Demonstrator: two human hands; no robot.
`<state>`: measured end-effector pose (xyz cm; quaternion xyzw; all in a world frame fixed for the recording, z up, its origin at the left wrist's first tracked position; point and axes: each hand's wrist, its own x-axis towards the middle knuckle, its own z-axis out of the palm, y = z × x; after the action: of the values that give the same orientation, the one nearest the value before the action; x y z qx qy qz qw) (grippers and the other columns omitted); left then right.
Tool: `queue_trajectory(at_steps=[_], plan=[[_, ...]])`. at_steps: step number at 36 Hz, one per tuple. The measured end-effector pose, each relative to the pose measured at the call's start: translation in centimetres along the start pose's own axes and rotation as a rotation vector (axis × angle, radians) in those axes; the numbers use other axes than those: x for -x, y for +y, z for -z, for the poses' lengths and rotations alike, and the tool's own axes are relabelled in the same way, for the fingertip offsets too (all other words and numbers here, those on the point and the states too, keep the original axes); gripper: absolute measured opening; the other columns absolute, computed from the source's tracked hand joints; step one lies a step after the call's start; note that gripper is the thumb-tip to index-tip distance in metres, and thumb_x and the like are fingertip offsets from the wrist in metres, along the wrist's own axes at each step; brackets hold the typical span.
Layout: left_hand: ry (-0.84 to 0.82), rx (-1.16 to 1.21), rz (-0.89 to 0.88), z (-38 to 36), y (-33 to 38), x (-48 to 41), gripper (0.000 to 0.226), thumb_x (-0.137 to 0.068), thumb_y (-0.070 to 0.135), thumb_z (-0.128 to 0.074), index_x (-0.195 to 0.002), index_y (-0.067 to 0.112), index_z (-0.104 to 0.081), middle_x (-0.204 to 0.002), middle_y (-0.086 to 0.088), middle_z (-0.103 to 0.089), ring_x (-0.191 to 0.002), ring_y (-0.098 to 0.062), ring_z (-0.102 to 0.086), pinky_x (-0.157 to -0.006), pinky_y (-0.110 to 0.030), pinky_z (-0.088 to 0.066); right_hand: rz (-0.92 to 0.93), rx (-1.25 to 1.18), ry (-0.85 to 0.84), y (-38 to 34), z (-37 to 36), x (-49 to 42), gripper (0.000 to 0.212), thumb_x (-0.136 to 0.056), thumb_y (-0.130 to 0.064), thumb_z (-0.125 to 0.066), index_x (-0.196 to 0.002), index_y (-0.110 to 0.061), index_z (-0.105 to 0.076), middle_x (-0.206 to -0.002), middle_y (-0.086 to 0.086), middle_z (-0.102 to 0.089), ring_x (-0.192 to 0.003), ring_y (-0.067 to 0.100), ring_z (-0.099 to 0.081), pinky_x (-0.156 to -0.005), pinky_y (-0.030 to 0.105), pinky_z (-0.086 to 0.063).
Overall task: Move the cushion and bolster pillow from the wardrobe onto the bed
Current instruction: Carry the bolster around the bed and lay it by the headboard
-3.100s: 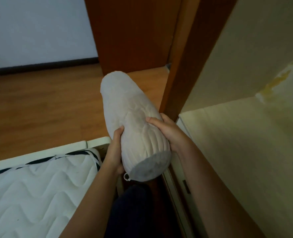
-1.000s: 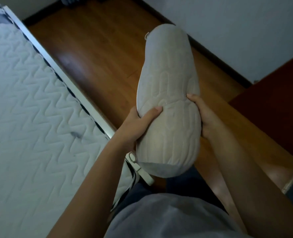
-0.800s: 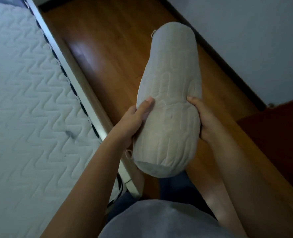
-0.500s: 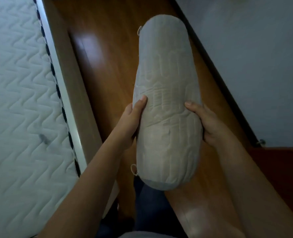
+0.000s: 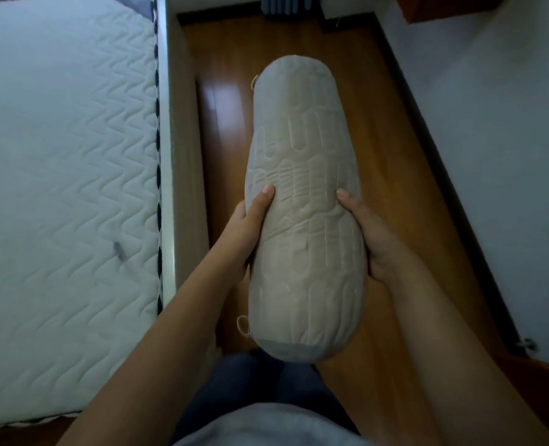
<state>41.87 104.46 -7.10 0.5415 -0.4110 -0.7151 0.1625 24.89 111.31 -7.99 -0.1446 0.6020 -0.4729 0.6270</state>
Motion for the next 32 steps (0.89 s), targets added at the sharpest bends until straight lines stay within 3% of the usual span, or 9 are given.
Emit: queue_trajectory(at_steps=[3,6,9,12,17,21,26,29,32], plan=[[0.058,-0.024,-0.047,1.4,0.9,0.3,0.104,-0.053,0.074,-0.057,-0.140,0.020,-0.037,-0.130,-0.001,-0.057,-0.114,-0.018,-0.057,-0.102,-0.040,-0.044,-0.021,0.000,-0.058,-0.5,-1.6,-0.7,0.088,-0.051,-0.060,-0.073,-0.129,-0.025,-0.052,-0.113,-0.004,-0.070,-0.097,0.009,-0.068,-0.072,0.022,-0.055],[0.098,-0.009,-0.083,2.7,1.4,0.3,0.103,-0.051,0.075,-0.057,-0.137,0.020,-0.042,-0.126,0.000,-0.060,-0.111,-0.016,-0.059,-0.100,-0.038,-0.045,-0.049,-0.011,-0.100,-0.8,-2.9,-1.6,0.081,-0.058,-0.059,-0.072,-0.129,-0.024,-0.053,-0.115,-0.001,-0.069,-0.103,0.014,-0.066,-0.087,0.031,-0.053],[0.120,0.010,-0.089,3.3,1.7,-0.3,0.099,-0.053,0.074,-0.057,-0.136,0.020,-0.044,-0.124,0.001,-0.062,-0.111,-0.015,-0.060,-0.098,-0.036,-0.047,-0.060,-0.025,-0.092,-1.0,-3.6,-2.5,0.088,-0.053,-0.061,-0.074,-0.130,-0.023,-0.052,-0.117,0.001,-0.067,-0.105,0.016,-0.065,-0.092,0.034,-0.050],[0.114,0.014,-0.095,3.5,2.3,-1.6,0.091,-0.058,0.071,-0.055,-0.134,0.021,-0.047,-0.117,0.005,-0.064,-0.105,-0.011,-0.062,-0.086,-0.028,-0.049,-0.076,-0.039,-0.082,-1.4,-3.8,-3.9,0.093,-0.046,-0.062,-0.074,-0.128,-0.023,-0.054,-0.118,0.002,-0.067,-0.106,0.016,-0.064,-0.095,0.036,-0.048],[0.091,0.057,-0.037,3.9,3.8,-5.3,0.106,-0.049,0.076,-0.057,-0.138,0.022,-0.040,-0.127,0.000,-0.059,-0.110,-0.016,-0.059,-0.093,-0.035,-0.049,-0.104,-0.019,-0.066,-3.1,-3.7,-7.5,0.086,-0.051,-0.062,-0.072,-0.126,-0.024,-0.055,-0.119,0.002,-0.067,-0.109,0.018,-0.062,-0.100,0.040,-0.045],[0.067,0.085,-0.016,4.9,6.3,-10.3,0.109,-0.048,0.077,-0.058,-0.140,0.022,-0.036,-0.132,-0.002,-0.056,-0.115,-0.020,-0.057,-0.102,-0.045,-0.044,-0.094,-0.015,-0.030,-5.7,-4.1,-12.0,0.093,-0.039,-0.065,-0.075,-0.121,-0.025,-0.059,-0.115,0.002,-0.069,-0.106,0.018,-0.064,-0.096,0.038,-0.048],[0.060,0.127,-0.052,6.9,11.7,-18.5,0.109,-0.048,0.075,-0.058,-0.139,0.018,-0.038,-0.131,-0.003,-0.056,-0.114,-0.021,-0.057,-0.102,-0.043,-0.044,-0.064,-0.025,0.001,-11.0,-6.1,-19.9,0.069,-0.044,-0.061,-0.074,-0.104,-0.028,-0.064,-0.098,-0.002,-0.075,-0.088,0.012,-0.071,-0.074,0.031,-0.053],[0.090,0.173,-0.100,8.9,16.2,-23.4,0.094,-0.060,0.068,-0.058,-0.137,0.017,-0.042,-0.127,-0.002,-0.060,-0.109,-0.016,-0.060,-0.093,-0.034,-0.049,-0.056,0.001,-0.030,-15.8,-8.6,-25.3,0.064,-0.053,-0.058,-0.069,-0.107,-0.025,-0.063,-0.096,-0.002,-0.076,-0.089,0.012,-0.071,-0.072,0.028,-0.055],[0.118,0.226,-0.155,11.2,20.8,-27.1,0.064,-0.077,0.059,-0.054,-0.126,0.019,-0.053,-0.115,0.003,-0.066,-0.099,-0.010,-0.066,-0.077,-0.023,-0.053,-0.048,0.025,-0.077,-20.4,-11.3,-30.2,0.062,-0.056,-0.056,-0.070,-0.109,-0.024,-0.063,-0.099,0.000,-0.075,-0.093,0.014,-0.070,-0.077,0.030,-0.055]])
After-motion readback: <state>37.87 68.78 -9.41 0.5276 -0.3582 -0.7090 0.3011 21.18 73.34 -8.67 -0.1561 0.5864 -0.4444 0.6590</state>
